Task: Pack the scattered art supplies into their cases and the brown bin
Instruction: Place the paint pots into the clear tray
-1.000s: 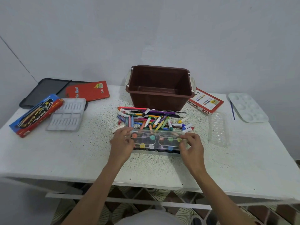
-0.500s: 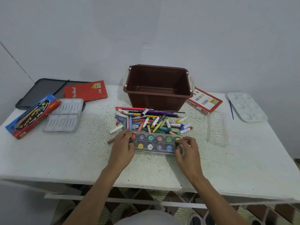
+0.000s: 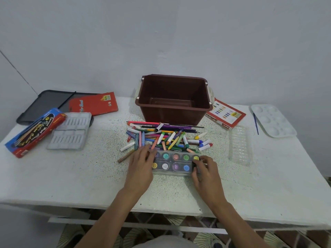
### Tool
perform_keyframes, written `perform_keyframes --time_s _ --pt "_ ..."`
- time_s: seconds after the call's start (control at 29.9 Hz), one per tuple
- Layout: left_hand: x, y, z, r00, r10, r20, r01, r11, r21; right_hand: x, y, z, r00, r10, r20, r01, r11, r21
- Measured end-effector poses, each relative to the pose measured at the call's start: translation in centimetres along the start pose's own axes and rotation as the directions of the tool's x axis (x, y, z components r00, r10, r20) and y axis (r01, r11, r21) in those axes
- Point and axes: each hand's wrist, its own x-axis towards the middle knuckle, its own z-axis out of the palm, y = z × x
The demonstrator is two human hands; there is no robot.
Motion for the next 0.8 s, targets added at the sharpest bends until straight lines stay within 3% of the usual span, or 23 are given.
perform_keyframes --time_s 0.23,0.4,0.5,0.67,0.8 --pt "2.2 1.4 0.8 0.936 0.341 0.084 -0.338 0.94 -0.041 0.1 0.0 -0.3 1.0 0.004 0.016 -0.004 1.0 0.017" --pt "3.1 0.4 0.9 0.895 0.422 0.143 -0.423 0.906 -0.029 0.3 -0.2 -0.8 0.999 0.036 0.012 -0.037 0.998 0.056" --pt "3.1 0.2 1.2 0.899 0.418 0.133 -0.416 0.908 -0.043 0.3 -0.4 -1.1 0.984 0.179 -0.002 -0.177 0.973 0.145" --pt "3.4 0.2 1.0 0.909 0.383 0.164 -0.371 0.923 -0.101 1.1 -1.2 -2.5 0.849 0.481 0.217 -0.526 0.741 0.417" --pt "3.9 0.3 1.0 0.911 0.344 0.228 -0.316 0.937 -0.152 1.4 -0.6 -2.4 0.748 0.581 0.321 -0.656 0.57 0.495"
